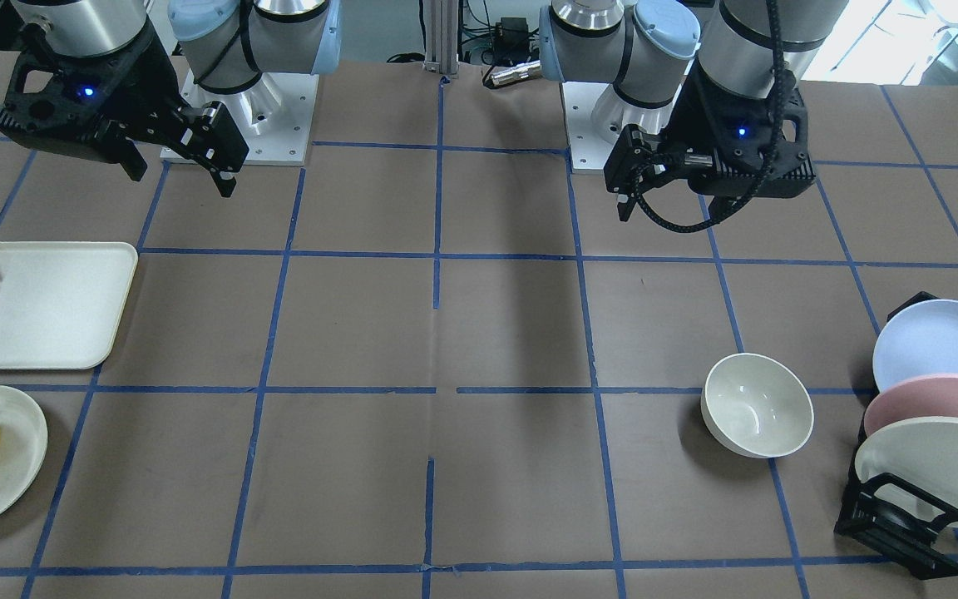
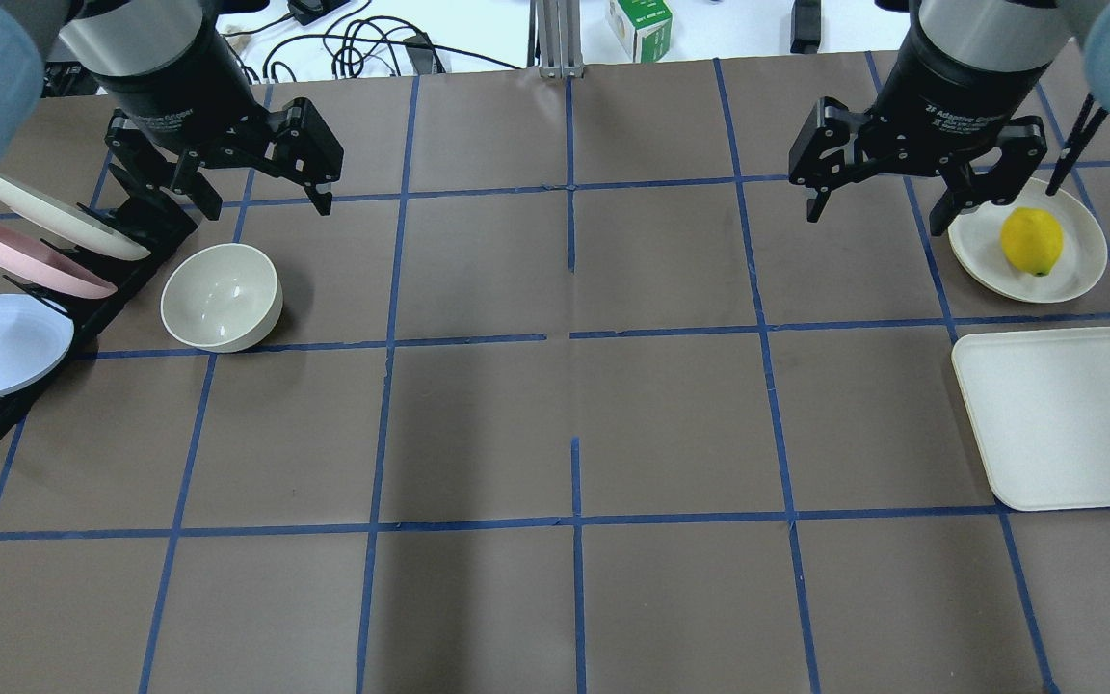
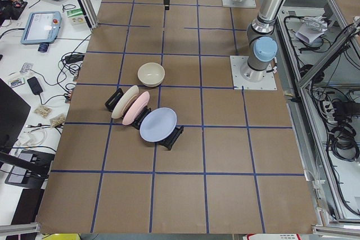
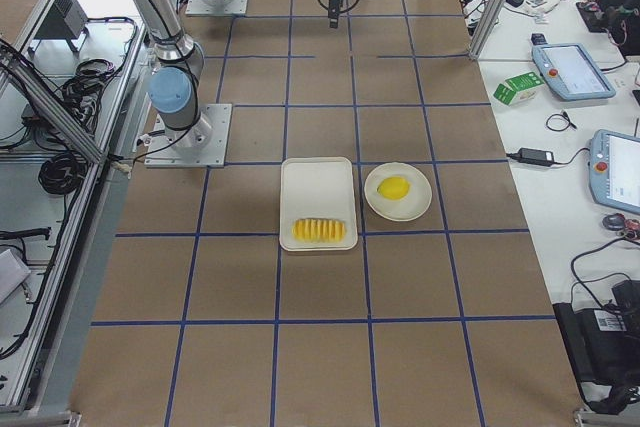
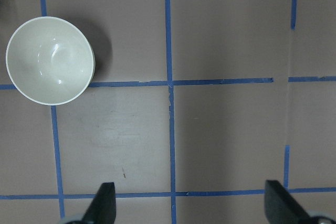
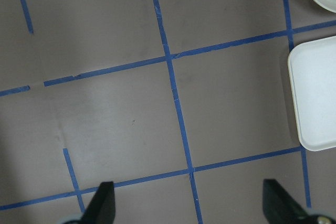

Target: Place bowl and put lemon in it

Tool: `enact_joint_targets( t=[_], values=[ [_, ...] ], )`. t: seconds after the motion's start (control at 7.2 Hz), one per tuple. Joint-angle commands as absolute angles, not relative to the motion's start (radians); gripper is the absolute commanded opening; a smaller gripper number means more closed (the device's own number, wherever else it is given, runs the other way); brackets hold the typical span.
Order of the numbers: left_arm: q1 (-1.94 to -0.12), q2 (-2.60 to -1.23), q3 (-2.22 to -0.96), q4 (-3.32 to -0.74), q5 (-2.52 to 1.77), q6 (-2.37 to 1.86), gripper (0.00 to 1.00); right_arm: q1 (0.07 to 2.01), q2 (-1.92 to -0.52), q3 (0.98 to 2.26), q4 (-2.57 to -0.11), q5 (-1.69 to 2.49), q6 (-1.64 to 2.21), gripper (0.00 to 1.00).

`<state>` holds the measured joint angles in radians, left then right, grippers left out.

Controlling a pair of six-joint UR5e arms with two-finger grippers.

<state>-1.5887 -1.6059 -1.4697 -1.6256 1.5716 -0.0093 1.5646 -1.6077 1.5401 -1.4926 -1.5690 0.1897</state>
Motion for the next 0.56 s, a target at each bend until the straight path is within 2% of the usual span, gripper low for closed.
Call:
enact_joint_targets(
  t=[0.0, 0.42],
  values=[
    [-1.588, -1.601, -1.473, -1.631, 1.572, -0.009, 1.0, 1.565, -1.608, 1.542, -1.493, -1.566, 0.193, 1.0],
    [-1.531, -1.632, -1.476, -1.612, 1.569, 0.017, 1.0, 1.563, -1.606, 1.54, -1.491, -1.566, 0.184, 1.0]
  ],
)
